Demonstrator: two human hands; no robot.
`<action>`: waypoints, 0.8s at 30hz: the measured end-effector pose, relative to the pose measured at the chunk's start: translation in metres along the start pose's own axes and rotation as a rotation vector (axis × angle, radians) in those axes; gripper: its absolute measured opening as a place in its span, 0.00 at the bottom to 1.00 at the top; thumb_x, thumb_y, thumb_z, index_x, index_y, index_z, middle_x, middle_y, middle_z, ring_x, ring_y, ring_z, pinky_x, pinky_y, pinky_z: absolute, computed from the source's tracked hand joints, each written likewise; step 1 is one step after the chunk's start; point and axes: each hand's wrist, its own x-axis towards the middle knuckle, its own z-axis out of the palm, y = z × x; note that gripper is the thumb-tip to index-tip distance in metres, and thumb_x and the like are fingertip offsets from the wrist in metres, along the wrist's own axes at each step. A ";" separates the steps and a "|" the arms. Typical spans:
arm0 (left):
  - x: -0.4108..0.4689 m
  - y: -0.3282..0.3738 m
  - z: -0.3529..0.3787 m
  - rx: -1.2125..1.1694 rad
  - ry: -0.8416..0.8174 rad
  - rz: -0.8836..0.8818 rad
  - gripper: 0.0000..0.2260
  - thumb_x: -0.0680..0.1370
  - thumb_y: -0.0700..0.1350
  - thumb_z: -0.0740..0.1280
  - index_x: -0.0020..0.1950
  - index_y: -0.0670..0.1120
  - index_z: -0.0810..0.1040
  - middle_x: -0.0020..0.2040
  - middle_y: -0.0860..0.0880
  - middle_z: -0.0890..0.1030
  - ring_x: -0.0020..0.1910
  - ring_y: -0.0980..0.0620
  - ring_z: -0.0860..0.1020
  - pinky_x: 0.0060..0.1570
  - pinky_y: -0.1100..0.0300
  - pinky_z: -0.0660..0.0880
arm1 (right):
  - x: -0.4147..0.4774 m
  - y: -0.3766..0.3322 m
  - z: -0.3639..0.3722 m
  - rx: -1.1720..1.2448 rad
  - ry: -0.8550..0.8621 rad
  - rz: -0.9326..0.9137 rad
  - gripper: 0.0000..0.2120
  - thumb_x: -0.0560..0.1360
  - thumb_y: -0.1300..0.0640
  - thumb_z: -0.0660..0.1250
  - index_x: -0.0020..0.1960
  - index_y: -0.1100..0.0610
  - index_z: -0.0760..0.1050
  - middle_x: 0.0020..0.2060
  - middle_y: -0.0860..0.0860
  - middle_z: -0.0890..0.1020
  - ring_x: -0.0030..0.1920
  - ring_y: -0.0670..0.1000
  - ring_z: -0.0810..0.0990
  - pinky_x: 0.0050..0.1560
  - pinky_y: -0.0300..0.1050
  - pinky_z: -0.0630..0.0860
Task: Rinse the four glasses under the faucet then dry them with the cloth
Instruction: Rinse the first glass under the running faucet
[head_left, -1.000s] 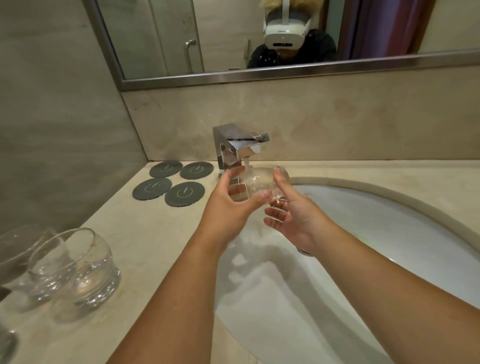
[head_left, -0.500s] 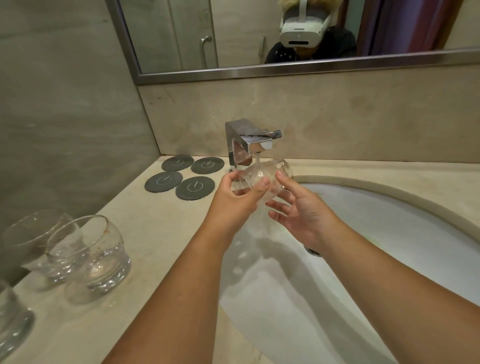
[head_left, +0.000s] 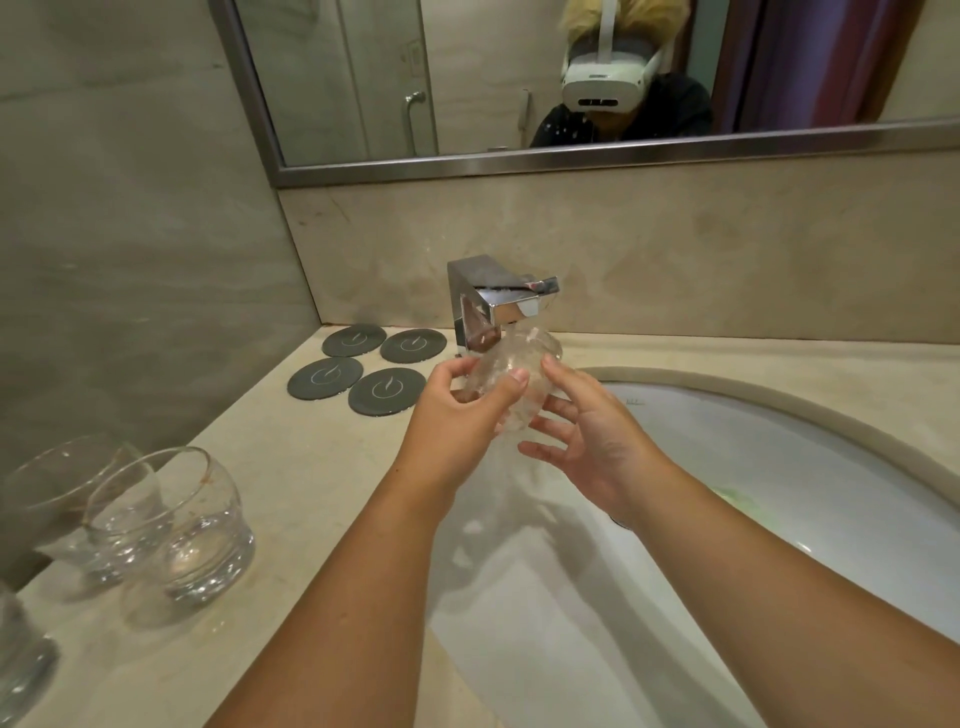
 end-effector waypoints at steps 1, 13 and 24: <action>0.001 -0.001 0.000 -0.036 -0.005 -0.023 0.23 0.75 0.56 0.80 0.65 0.53 0.76 0.56 0.48 0.88 0.53 0.51 0.88 0.57 0.53 0.82 | -0.002 -0.001 0.001 0.024 -0.035 0.014 0.26 0.77 0.44 0.75 0.71 0.53 0.75 0.63 0.59 0.85 0.56 0.59 0.86 0.60 0.61 0.82; -0.004 0.005 0.003 0.295 0.044 0.049 0.26 0.77 0.67 0.70 0.67 0.51 0.77 0.58 0.57 0.83 0.56 0.65 0.79 0.50 0.66 0.73 | -0.006 -0.001 0.009 0.020 -0.007 -0.026 0.26 0.76 0.42 0.76 0.69 0.53 0.75 0.46 0.54 0.87 0.40 0.55 0.84 0.57 0.61 0.85; 0.000 0.004 0.003 0.008 0.004 -0.043 0.27 0.72 0.66 0.78 0.64 0.53 0.79 0.52 0.53 0.89 0.53 0.56 0.86 0.57 0.56 0.81 | -0.009 -0.006 0.004 -0.064 -0.027 -0.102 0.20 0.76 0.42 0.76 0.62 0.53 0.86 0.43 0.53 0.81 0.35 0.51 0.74 0.43 0.48 0.79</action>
